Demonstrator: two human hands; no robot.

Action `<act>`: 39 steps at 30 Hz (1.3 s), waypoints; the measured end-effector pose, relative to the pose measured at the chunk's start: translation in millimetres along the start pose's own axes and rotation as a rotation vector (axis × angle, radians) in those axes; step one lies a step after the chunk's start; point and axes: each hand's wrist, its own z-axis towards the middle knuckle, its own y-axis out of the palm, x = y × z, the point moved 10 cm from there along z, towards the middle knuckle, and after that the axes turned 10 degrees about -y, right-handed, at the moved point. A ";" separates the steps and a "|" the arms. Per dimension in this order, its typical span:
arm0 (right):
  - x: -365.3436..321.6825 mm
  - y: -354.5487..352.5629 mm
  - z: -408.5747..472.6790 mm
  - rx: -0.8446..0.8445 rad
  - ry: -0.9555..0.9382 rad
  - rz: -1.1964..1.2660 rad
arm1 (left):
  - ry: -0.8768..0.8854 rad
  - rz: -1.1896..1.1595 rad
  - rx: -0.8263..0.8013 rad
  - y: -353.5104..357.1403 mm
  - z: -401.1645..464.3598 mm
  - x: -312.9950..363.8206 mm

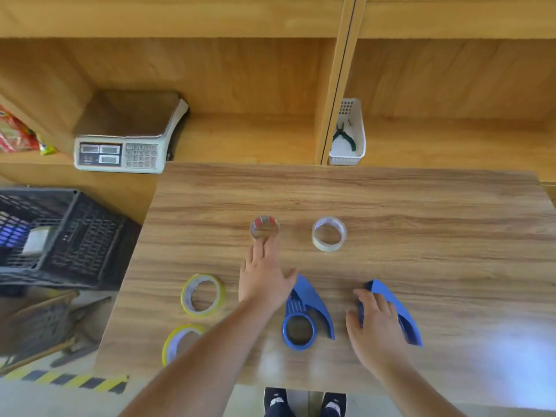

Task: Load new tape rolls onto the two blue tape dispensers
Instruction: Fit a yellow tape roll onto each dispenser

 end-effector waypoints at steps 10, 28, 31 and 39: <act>-100.1 57.9 -15.3 -0.157 -0.203 0.006 | -0.292 0.035 0.066 -41.9 -26.1 -146.0; -117.9 85.1 -12.5 -0.165 -0.183 -0.029 | -0.426 0.019 -0.055 -12.4 -8.8 -222.9; -118.4 84.6 -12.6 -0.167 -0.183 -0.032 | -0.418 -0.006 -0.052 -11.7 -7.1 -223.1; -107.3 67.8 -13.8 -0.149 -0.192 -0.031 | -0.268 -0.051 0.013 -21.8 -26.4 -186.6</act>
